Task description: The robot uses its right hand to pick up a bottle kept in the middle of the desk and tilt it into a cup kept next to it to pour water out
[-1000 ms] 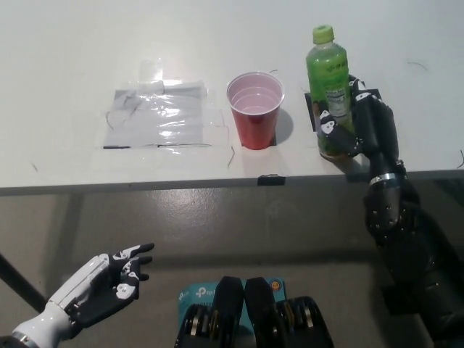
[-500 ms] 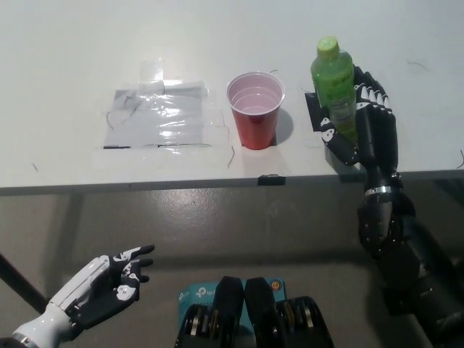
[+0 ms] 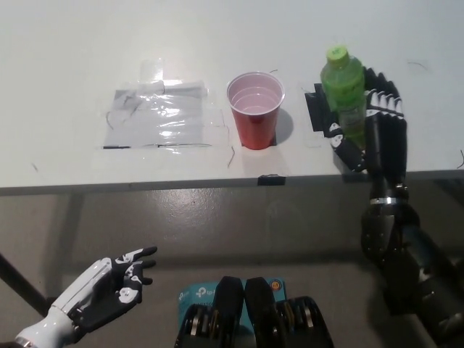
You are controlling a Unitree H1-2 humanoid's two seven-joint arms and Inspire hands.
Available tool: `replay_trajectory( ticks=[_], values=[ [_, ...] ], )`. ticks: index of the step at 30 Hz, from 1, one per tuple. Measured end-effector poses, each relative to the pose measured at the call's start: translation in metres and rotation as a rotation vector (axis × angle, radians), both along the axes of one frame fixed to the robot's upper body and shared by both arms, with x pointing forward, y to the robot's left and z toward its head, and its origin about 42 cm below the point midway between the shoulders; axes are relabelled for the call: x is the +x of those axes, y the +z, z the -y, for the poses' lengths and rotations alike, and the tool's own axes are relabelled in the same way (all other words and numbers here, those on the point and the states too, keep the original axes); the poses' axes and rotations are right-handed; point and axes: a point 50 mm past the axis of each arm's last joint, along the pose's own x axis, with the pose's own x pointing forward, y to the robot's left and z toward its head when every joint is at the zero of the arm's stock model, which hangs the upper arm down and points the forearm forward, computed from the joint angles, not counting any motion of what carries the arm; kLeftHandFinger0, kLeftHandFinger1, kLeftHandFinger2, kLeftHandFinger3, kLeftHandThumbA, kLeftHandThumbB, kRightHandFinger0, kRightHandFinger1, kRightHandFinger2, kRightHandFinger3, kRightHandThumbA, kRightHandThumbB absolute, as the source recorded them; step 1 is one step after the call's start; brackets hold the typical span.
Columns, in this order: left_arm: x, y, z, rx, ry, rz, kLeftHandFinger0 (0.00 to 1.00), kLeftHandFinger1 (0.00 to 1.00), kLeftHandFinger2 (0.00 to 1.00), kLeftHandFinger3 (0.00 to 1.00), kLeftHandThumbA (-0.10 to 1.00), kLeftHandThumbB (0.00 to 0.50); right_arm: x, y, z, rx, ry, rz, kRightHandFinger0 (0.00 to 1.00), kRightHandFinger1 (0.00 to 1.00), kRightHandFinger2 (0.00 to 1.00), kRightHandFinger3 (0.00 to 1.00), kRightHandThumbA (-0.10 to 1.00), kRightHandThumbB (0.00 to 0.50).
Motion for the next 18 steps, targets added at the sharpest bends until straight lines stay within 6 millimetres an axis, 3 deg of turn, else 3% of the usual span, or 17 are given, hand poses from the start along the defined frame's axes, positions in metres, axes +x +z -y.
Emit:
replay_trajectory(
  ticks=[4,10,11,18],
  values=[
    [-0.004,-0.003,0.000,-0.009,0.006,0.000,0.85,0.93,1.00,1.00,0.68,0.037,0.004,0.015,0.012,-0.012,-0.030,0.042,1.00,1.00,1.00,1.00,0.90,0.492],
    [-0.005,-0.003,0.001,-0.015,0.007,0.013,0.86,0.93,1.00,1.00,0.70,0.051,0.012,0.042,0.017,-0.037,-0.056,0.026,1.00,1.00,1.00,1.00,0.92,0.500],
    [-0.005,-0.003,0.001,-0.015,0.007,0.014,0.86,0.93,1.00,1.00,0.69,0.036,0.013,0.046,0.017,-0.044,-0.063,0.004,1.00,1.00,1.00,1.00,0.95,0.500],
    [-0.005,-0.003,0.001,-0.013,0.010,0.022,0.87,0.92,0.99,1.00,0.66,0.048,0.016,0.057,0.016,-0.091,-0.079,-0.081,1.00,1.00,1.00,1.00,1.00,0.500]
  ],
)
